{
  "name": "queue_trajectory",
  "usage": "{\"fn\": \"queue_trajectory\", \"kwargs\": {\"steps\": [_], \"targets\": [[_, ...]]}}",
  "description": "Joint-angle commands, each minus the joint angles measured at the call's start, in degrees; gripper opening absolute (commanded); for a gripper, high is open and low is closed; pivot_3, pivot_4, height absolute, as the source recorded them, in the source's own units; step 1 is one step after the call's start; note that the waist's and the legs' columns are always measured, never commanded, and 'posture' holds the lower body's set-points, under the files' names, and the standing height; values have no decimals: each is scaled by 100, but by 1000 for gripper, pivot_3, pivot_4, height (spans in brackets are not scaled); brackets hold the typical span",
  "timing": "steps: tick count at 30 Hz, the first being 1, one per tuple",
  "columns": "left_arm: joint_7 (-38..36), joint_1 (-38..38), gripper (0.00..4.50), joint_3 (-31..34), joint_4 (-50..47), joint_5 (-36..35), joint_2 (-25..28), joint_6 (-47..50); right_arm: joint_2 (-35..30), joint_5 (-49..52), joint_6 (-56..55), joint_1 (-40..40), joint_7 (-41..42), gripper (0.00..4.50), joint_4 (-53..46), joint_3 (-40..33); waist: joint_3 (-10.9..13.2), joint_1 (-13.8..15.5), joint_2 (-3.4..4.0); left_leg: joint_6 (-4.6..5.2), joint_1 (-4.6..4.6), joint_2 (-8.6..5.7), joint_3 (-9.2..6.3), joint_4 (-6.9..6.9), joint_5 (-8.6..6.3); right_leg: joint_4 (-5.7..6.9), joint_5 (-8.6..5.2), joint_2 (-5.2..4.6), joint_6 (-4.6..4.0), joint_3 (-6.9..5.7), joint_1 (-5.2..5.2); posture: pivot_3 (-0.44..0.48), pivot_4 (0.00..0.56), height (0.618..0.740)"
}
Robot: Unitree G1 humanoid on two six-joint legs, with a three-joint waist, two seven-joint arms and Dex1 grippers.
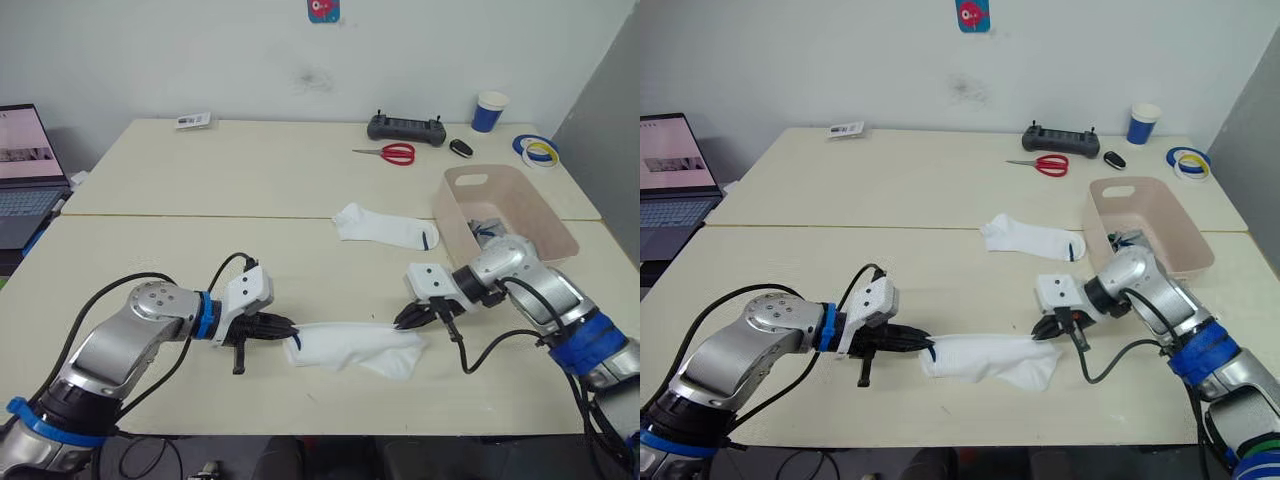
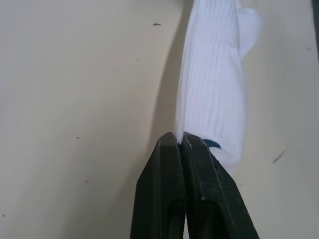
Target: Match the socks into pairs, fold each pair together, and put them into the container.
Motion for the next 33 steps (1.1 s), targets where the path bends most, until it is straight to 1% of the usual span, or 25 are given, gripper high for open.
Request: {"fn": "queue_trajectory", "kwargs": {"steps": [1,6,9,12,14,16,17,18,19,22,25,27,28,29,30,33], "targets": [[187,-155,0,-68,48,272,-107,-86,176,-148,-266,-145,-11,56,184,-48,0,6,0,0,0,0,-1,0,0,0,0,0,0,0,0,0,150,740],[312,-357,0,-104,327,572,-304,-264,404,-421,-613,-202,-181,56,581,-105,0,21,0,0,0,-1,-1,3,0,2,1,-1,0,0,2,0,150,740],[288,-431,702,-102,432,662,-413,-413,473,-468,-745,-215,-257,702,744,-208,0,24,0,0,1,-1,0,6,0,2,1,-1,0,1,3,0,150,740],[152,-303,1653,-108,331,675,-357,-405,514,-287,-549,-183,-310,1742,669,-399,0,16,0,0,0,-1,1,7,0,3,2,-1,-3,2,3,0,150,740],[241,-185,2322,-15,357,751,-316,-435,469,-220,-427,-106,-391,2488,521,-546,0,17,0,0,1,0,-2,6,0,5,4,-1,-5,0,3,0,150,740],[486,-130,2976,157,471,853,-317,-419,358,-169,-348,6,-447,3206,349,-716,0,23,0,0,1,0,-5,6,0,6,5,-2,-7,-1,3,0,150,740],[573,-112,3310,214,503,884,-319,-407,319,-152,-321,52,-460,3238,276,-768,0,28,0,0,0,0,-7,5,0,6,5,-3,-7,-2,3,0,150,740],[649,-73,3694,300,538,902,-296,-404,272,-125,-300,110,-508,3238,192,-855,0,29,0,0,0,0,-8,5,0,6,5,-4,-7,-3,4,0,150,740],[735,88,3932,479,506,881,-247,-430,241,15,-125,233,-619,3238,22,-1044,0,30,0,0,0,0,-8,5,0,6,4,-5,-6,-3,4,0,150,740],[802,623,3932,1078,145,523,-305,-613,254,437,275,638,-943,3238,-461,-1562,0,14,0,0,1,2,-6,4,0,5,4,-16,-6,0,4,0,150,740],[822,1055,3932,1506,-447,-2,-524,-511,271,639,283,1229,-1160,3238,-993,-1804,0,30,0,1,-1,3,-6,2,-1,5,3,-20,-5,-1,3,0,150,740],[905,1202,3966,1655,-853,-330,-768,-470,433,829,316,1687,-1393,2855,-1423,-1903,-1,47,0,1,0,4,-11,2,-1,2,1,-20,-1,1,9,0,150,740],[987,1207,3780,1626,-977,-359,-891,-510,559,905,361,1840,-1529,2616,-1604,-1902,-1,54,-1,0,0,3,-15,3,-1,2,0,-20,0,2,12,0,150,740],[1040,1207,3554,1564,-1046,-346,-969,-542,649,921,369,1927,-1622,2224,-1716,-1867,-1,50,0,0,0,2,-18,3,-1,2,0,-20,0,3,13,0,150,740],[1090,1224,3389,1476,-1090,-298,-1025,-561,732,891,381,1982,-1707,1963,-1786,-1794,0,39,0,0,1,2,-17,3,-1,2,0,-19,1,4,14,0,150,740],[1239,1283,2390,1114,-1134,-30,-1165,-686,953,701,336,2097,-1928,847,-1816,-1514,-2,8,0,-2,13,-1,-7,5,1,5,8,-14,8,3,18,0,150,740]]}}
